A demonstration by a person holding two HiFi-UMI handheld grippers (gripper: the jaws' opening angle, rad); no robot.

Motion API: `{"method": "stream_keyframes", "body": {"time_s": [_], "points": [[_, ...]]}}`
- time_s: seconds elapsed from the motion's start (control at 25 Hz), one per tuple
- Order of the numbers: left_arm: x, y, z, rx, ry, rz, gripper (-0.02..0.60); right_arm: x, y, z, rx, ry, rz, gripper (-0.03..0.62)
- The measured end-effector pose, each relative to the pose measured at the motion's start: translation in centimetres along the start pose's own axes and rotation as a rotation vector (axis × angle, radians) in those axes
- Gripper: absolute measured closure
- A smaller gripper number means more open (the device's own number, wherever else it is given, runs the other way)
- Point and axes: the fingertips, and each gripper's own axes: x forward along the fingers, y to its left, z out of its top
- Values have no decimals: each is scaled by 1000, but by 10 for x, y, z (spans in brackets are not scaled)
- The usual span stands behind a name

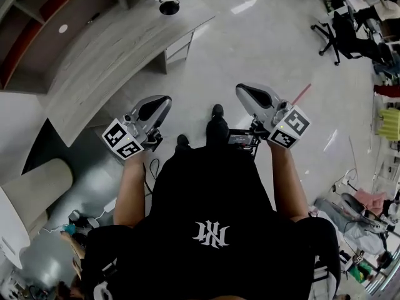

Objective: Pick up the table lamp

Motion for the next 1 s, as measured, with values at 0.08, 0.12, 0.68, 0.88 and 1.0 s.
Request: {"method": "stream_keyframes", "body": {"time_s": [0.08, 0.12, 0.68, 0.88, 1.0], "points": [[2, 4, -2, -3, 5, 7, 592, 3, -4, -2, 5, -1, 16, 594], [1, 5, -2, -2, 5, 14, 592, 5, -4, -4, 7, -3, 25, 594], [107, 57, 18, 55, 18, 173, 592, 26, -132, 38, 38, -48, 207, 594], [157, 85, 26, 59, 15, 260, 592, 29, -200, 58, 60, -63, 271, 594], [185, 103, 25, 30, 8, 319, 581, 27, -242, 69, 86, -87, 294, 594]]}}
